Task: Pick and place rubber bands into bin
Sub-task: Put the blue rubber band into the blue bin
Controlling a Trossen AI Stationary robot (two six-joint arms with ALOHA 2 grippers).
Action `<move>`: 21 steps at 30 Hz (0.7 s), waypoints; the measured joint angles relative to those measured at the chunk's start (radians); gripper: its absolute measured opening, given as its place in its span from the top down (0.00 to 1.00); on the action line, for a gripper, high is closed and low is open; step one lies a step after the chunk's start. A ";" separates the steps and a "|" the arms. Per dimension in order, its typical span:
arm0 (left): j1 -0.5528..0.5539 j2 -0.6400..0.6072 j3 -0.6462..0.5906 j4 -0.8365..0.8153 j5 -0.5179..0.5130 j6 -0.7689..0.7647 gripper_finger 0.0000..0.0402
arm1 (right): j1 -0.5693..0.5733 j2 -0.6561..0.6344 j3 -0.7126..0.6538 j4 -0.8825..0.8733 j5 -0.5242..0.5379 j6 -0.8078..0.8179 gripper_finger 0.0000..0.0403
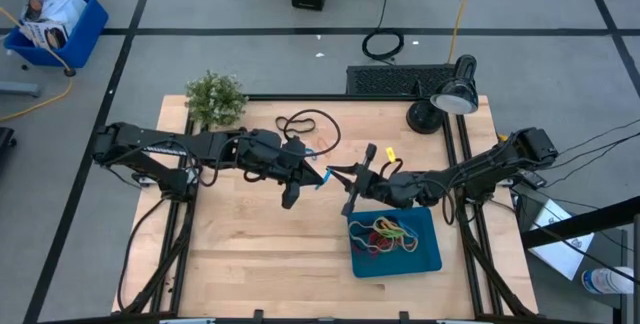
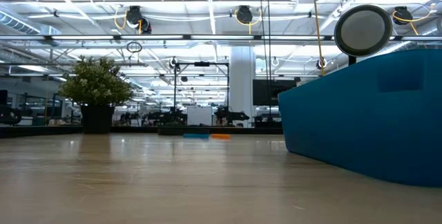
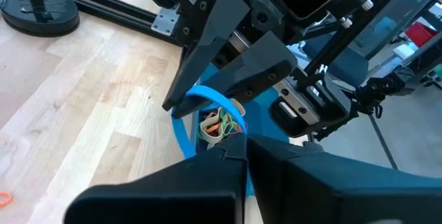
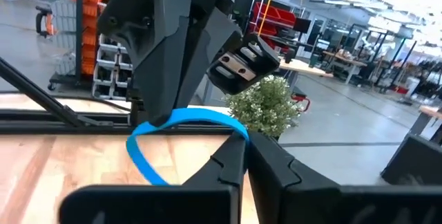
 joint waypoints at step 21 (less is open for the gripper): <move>0.037 -0.018 0.002 -0.073 0.027 0.034 0.61 | 0.031 -0.037 0.000 -0.041 0.002 0.037 1.00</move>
